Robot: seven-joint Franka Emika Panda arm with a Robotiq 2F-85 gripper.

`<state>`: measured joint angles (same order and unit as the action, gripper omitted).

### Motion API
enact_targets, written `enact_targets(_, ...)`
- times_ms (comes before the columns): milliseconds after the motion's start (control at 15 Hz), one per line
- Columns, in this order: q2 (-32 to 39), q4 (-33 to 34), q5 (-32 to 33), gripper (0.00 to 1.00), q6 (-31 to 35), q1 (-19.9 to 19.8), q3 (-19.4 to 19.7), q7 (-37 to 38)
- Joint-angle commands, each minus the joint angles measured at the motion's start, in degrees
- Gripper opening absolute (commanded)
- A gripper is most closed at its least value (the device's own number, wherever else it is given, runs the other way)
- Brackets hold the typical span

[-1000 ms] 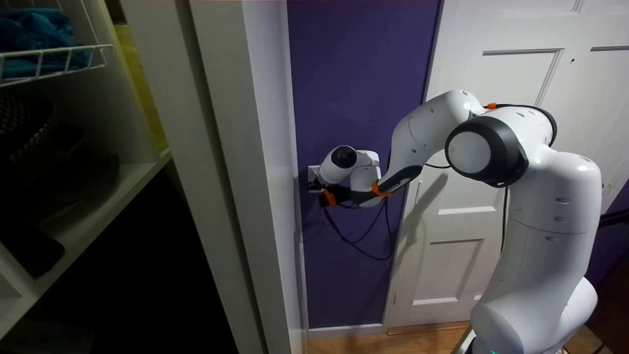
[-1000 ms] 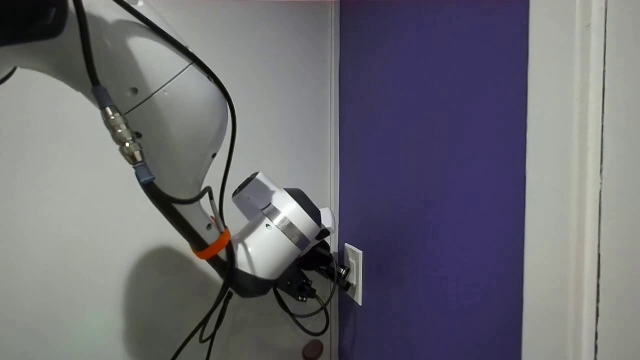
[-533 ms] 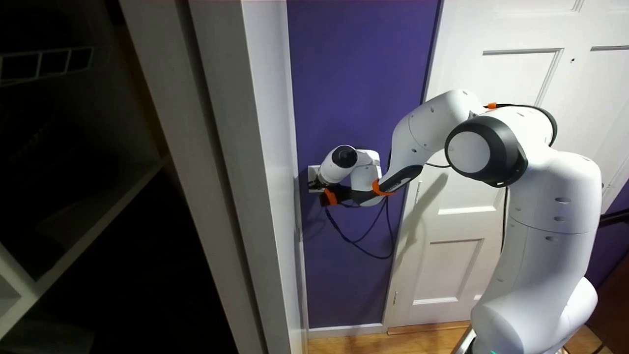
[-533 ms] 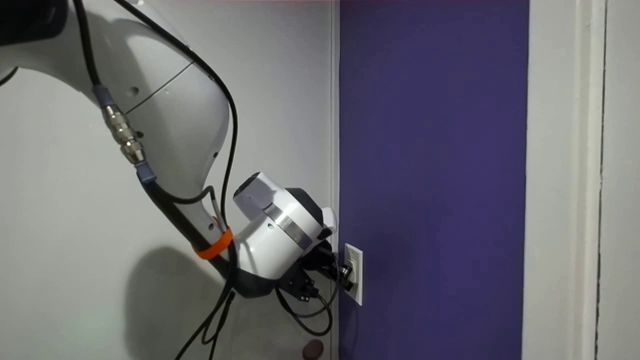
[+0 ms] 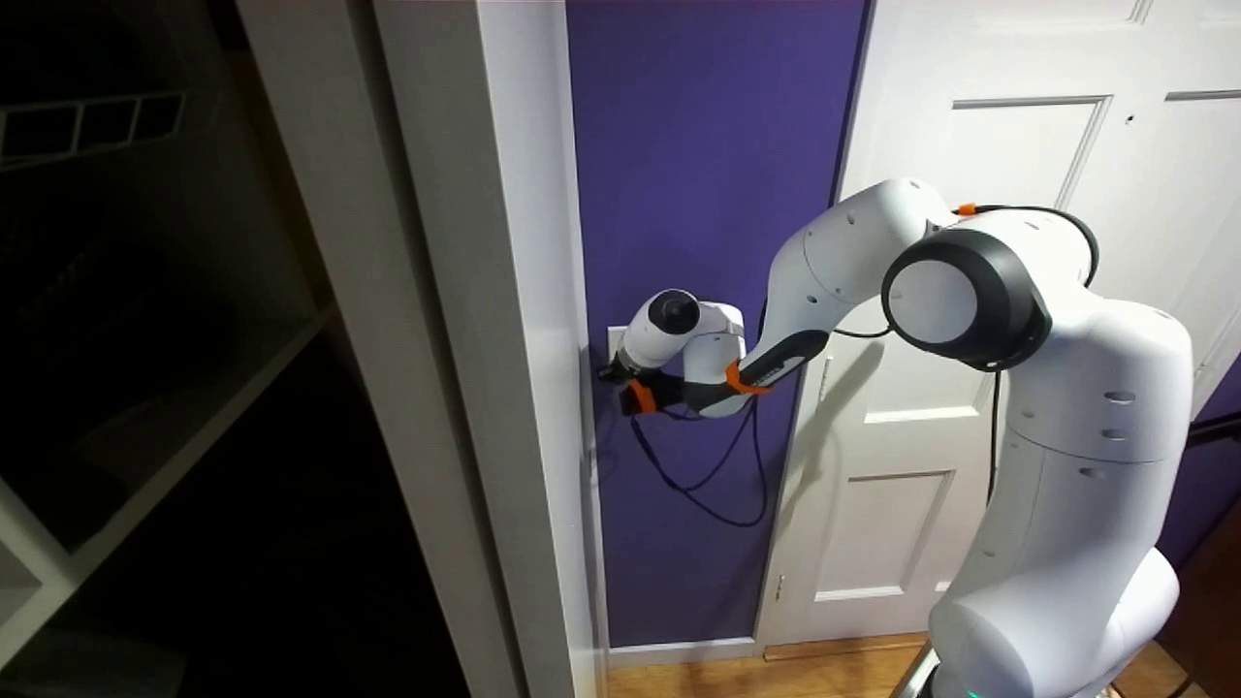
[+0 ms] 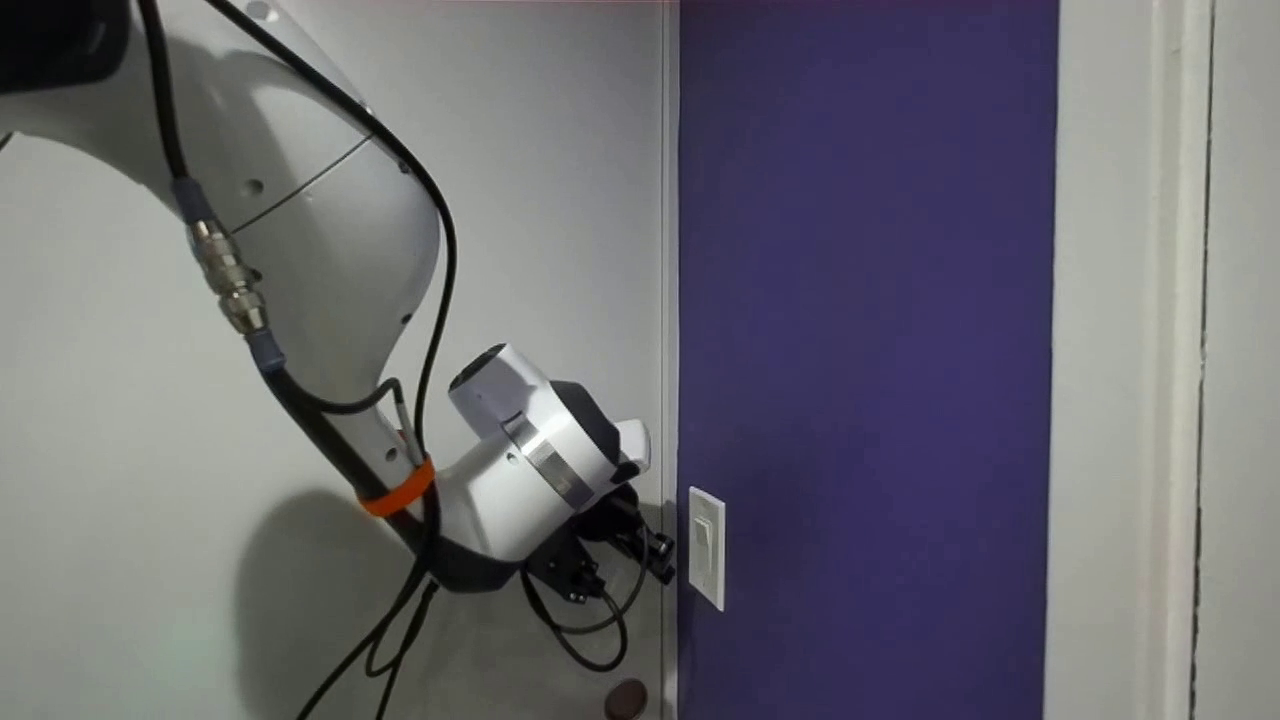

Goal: Flip the light switch downwards

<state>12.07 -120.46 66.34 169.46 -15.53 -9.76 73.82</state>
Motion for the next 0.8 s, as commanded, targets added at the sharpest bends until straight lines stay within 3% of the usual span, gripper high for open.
enact_targets(0, -4.4, -5.7, -6.3, 0.26, -1.1, -0.9, -2.2, -5.1)
enact_targets(133, -6.3, -8.2, -9.4, 0.33, -2.3, -1.1, -2.8, -7.9)
enact_targets(733, -18.6, -18.4, -22.7, 0.96, -11.9, -0.2, -2.0, -22.0)
